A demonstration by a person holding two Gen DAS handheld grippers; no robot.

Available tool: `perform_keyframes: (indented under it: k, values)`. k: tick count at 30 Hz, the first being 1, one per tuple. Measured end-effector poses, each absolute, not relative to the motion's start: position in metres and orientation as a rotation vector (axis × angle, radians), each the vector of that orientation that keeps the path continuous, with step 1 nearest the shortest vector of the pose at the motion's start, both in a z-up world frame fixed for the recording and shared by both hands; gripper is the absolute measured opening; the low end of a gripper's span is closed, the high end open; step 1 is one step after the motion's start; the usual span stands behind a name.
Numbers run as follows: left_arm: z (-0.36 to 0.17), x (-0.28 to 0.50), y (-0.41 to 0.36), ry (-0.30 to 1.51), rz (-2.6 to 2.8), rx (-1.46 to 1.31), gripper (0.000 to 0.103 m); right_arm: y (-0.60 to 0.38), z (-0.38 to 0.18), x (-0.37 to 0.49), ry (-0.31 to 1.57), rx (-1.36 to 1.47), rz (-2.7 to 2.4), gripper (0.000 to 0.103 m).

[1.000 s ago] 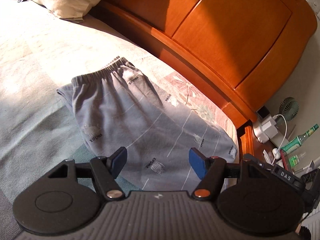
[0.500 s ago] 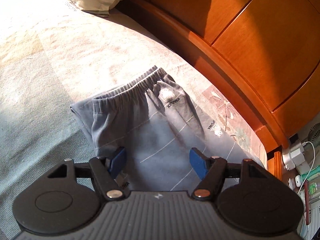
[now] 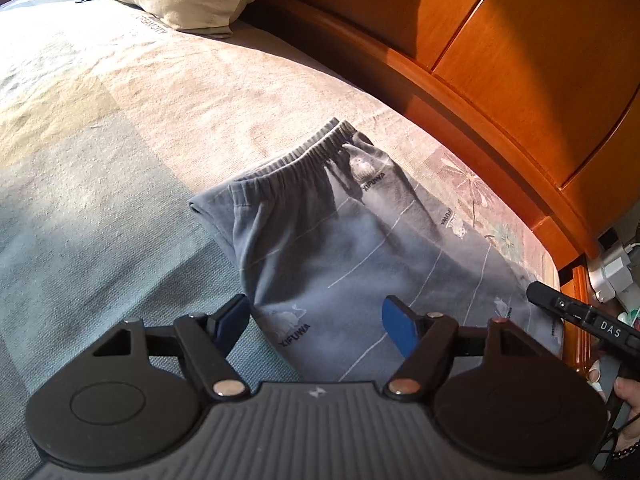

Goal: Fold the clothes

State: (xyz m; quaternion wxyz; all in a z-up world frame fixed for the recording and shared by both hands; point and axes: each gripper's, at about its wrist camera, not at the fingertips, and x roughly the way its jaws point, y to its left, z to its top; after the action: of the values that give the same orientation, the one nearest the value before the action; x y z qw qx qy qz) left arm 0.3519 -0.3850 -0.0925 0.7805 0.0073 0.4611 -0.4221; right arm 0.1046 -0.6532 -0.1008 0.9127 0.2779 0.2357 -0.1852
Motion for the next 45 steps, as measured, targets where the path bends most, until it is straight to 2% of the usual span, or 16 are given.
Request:
perform_keyframes:
  k: [4,8,9,10,12,13,14,15,18,23,29,34,37,43,45]
  values:
    - [-0.097,0.363,-0.397,0.954,-0.885,0.027,0.075,-0.65,-0.091,0.127,0.472,0.503,-0.346,0.045]
    - [-0.105,0.376,-0.409,0.916,-0.838,0.046,0.077,-0.653,-0.11,0.155,0.559,0.484,-0.364,0.045]
    - [-0.107,0.379,-0.412,0.906,-0.826,0.051,0.073,-0.653,-0.109,0.151,0.556,0.482,-0.365,0.045]
    - [-0.109,0.382,-0.416,0.897,-0.814,0.056,0.061,-0.653,-0.107,0.147,0.552,0.48,-0.365,0.045]
    - [-0.105,0.385,-0.412,0.913,-0.823,0.024,0.064,-0.653,-0.104,0.138,0.544,0.477,-0.366,0.045]
    - [-0.103,0.386,-0.409,0.926,-0.832,0.003,0.065,-0.653,-0.102,0.134,0.54,0.475,-0.367,0.047]
    - [-0.098,0.384,-0.408,0.928,-0.84,-0.007,0.065,-0.648,-0.095,0.126,0.538,0.467,-0.369,0.057]
    - [-0.092,0.381,-0.409,0.912,-0.858,-0.008,0.065,-0.642,-0.088,0.12,0.533,0.443,-0.362,0.063]
    - [-0.075,0.367,-0.422,0.838,-0.961,0.008,0.074,-0.615,-0.077,0.105,0.539,0.322,-0.333,0.066]
    - [-0.081,0.364,-0.469,0.758,-1.0,0.105,0.076,-0.593,-0.103,0.102,0.662,0.259,-0.371,0.07]
    - [-0.11,0.39,-0.484,0.775,-0.812,0.181,0.077,-0.586,-0.111,0.1,0.634,0.247,-0.342,0.085]
    - [-0.084,0.376,-0.455,0.781,-0.857,0.14,0.076,-0.588,-0.098,0.091,0.604,0.298,-0.335,0.085]
    - [-0.07,0.354,-0.437,0.785,-0.941,0.153,0.08,-0.579,-0.087,0.078,0.578,0.299,-0.327,0.085]
    - [-0.103,0.329,-0.432,0.913,-0.927,0.342,0.082,-0.569,-0.097,0.076,0.641,0.335,-0.323,0.086]
    - [-0.102,0.327,-0.429,0.899,-0.923,0.347,0.082,-0.566,-0.097,0.075,0.655,0.342,-0.337,0.086]
